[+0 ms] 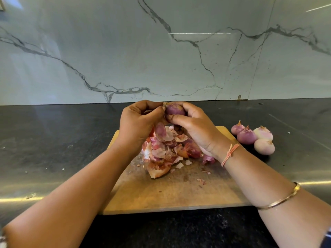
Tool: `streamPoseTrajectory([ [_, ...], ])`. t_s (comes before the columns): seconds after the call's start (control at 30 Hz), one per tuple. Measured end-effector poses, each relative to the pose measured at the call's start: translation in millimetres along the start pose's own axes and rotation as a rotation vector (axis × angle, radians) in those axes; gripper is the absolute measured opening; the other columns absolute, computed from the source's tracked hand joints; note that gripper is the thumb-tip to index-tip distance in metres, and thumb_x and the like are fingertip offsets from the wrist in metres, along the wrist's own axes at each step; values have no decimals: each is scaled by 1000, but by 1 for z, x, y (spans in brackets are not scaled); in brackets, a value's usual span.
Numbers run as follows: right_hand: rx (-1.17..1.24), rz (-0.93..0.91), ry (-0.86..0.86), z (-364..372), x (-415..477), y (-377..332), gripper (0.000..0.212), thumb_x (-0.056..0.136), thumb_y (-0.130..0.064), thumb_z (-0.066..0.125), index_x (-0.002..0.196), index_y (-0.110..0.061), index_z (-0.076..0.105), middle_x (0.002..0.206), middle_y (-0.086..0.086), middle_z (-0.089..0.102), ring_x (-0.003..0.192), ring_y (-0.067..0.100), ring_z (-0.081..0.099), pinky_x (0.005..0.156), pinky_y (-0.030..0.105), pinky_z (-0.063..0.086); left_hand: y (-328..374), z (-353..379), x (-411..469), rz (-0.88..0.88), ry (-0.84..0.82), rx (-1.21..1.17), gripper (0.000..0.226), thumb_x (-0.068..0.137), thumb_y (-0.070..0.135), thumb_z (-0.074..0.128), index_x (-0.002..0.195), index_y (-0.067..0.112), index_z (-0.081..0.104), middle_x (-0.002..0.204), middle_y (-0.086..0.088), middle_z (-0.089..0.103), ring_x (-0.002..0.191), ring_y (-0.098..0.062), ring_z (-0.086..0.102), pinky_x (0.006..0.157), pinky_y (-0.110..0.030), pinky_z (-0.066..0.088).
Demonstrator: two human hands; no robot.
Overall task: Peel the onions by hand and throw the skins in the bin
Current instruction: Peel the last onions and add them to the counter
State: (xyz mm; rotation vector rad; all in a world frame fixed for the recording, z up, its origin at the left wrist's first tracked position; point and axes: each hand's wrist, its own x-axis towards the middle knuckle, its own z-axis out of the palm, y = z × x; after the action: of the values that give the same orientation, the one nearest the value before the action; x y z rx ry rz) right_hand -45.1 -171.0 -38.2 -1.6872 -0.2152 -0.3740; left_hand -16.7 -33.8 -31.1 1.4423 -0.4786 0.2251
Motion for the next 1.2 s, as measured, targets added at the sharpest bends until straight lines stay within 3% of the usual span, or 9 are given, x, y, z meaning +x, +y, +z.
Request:
streamPoseTrajectory([
  [0.23, 112, 39, -40, 0, 2, 0, 34, 68, -22, 65, 101, -15, 69, 100, 8, 71, 98, 23, 65, 97, 41, 51, 0, 1, 1, -27, 42, -19, 16, 87, 2, 63, 75, 11, 68, 59, 7, 67, 54, -6, 60, 54, -20, 51],
  [0.3, 168, 68, -52, 0, 2, -1, 35, 67, -22, 64, 101, -15, 65, 97, 6, 69, 89, 17, 64, 80, 32, 54, 0, 2, 0, -27, 36, -30, 16, 88, 4, 63, 77, 14, 70, 64, 5, 69, 62, -9, 64, 62, -24, 56],
  [0.37, 234, 113, -51, 1, 0, -4, 38, 66, -24, 63, 102, -16, 57, 91, 5, 64, 74, 12, 60, 58, 22, 47, 0, 3, -1, -21, 33, -53, 18, 88, 4, 62, 78, 15, 70, 68, 5, 71, 68, -11, 65, 67, -25, 57],
  [0.43, 277, 141, -53, 2, -1, -6, 37, 66, -28, 62, 100, -15, 51, 89, 7, 59, 70, 15, 55, 52, 22, 42, 1, 4, -2, -12, 33, -99, 16, 89, 3, 60, 80, 13, 69, 70, 3, 71, 69, -10, 66, 65, -23, 56],
  [0.6, 310, 135, -46, 2, -1, -5, 24, 76, -18, 65, 95, -14, 52, 86, 7, 59, 69, 13, 56, 52, 21, 44, 5, 2, -3, 0, -9, -238, 20, 88, -1, 60, 101, 14, 58, 83, -2, 72, 75, -12, 70, 64, -20, 53],
  [0.67, 314, 133, -40, 2, -2, -6, 11, 89, -10, 59, 96, -13, 51, 87, 8, 58, 66, 10, 56, 49, 18, 44, 5, 2, -3, 20, -15, -205, 24, 87, -2, 61, 102, 16, 56, 87, -4, 71, 76, -12, 69, 64, -21, 53],
  [0.77, 297, 123, -38, 1, -2, -6, 7, 92, -8, 54, 93, -13, 51, 84, 8, 57, 60, 9, 55, 47, 19, 42, 5, 3, -4, 35, 7, -168, 26, 87, -4, 60, 101, 17, 54, 84, -5, 69, 67, -7, 67, 58, -17, 51],
  [1.0, 279, 92, -19, 1, 2, -1, 17, 81, -17, 65, 95, -13, 56, 89, 11, 63, 79, 20, 60, 63, 27, 48, 5, 2, -4, 53, 2, -147, 25, 88, -3, 60, 99, 18, 53, 85, -5, 67, 64, -5, 65, 55, -15, 48],
  [1.2, 171, 71, -5, 4, 3, 1, 32, 67, -28, 65, 95, -14, 61, 91, 15, 65, 79, 29, 58, 73, 42, 45, 5, 1, -3, 54, 36, -121, 27, 87, -4, 59, 95, 21, 52, 81, -2, 65, 63, -6, 64, 57, -17, 50],
])
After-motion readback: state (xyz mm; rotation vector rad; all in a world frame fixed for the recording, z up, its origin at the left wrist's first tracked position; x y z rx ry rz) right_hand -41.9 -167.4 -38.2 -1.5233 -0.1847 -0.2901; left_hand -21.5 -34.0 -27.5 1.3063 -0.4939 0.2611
